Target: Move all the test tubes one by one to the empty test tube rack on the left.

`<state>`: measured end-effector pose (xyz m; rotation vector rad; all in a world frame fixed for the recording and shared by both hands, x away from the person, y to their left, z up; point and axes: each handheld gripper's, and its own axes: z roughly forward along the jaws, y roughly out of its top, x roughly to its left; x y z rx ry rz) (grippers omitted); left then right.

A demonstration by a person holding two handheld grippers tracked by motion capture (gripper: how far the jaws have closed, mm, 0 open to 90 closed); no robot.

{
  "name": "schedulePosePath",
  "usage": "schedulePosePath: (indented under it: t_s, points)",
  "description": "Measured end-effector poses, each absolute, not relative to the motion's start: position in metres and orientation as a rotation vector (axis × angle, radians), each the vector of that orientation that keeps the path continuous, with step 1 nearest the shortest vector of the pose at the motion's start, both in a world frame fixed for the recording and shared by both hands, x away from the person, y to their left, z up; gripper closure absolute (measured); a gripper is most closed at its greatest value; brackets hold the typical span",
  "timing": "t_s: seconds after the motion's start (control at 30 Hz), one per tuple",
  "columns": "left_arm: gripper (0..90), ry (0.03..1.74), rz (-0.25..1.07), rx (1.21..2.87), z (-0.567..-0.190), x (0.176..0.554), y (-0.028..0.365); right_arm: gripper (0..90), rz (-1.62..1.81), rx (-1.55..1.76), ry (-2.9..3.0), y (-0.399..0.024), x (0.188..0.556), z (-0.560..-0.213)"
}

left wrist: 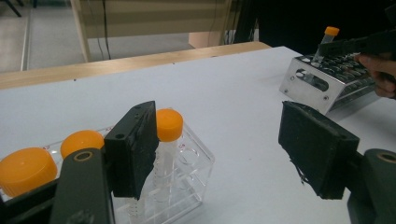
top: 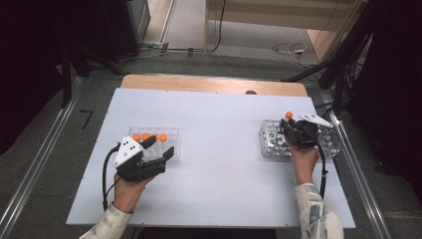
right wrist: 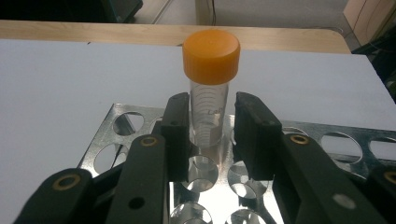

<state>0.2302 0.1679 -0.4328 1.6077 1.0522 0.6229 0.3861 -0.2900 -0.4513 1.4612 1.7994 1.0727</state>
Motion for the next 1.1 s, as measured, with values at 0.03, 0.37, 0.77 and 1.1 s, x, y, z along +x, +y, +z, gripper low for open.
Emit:
schedulePosePath:
  t_s: [0.03,0.37,0.77,1.1]
  points:
    - [28.4,1.053,0.623,1.607,-0.433,0.23,0.168,66.0,1.066,1.455,1.803,-0.289,0.387,-0.452]
    - [28.5,1.055,0.623,1.61,-0.433,0.23,0.169,71.3,1.06,1.439,1.806,-0.287,0.386,-0.447]
    - [28.5,1.056,0.622,1.612,-0.434,0.23,0.17,71.9,1.147,1.368,1.722,-0.29,0.371,-0.42]
    - [28.5,1.053,0.617,1.608,-0.434,0.23,0.169,72.0,1.24,1.253,1.718,-0.284,0.342,-0.389]
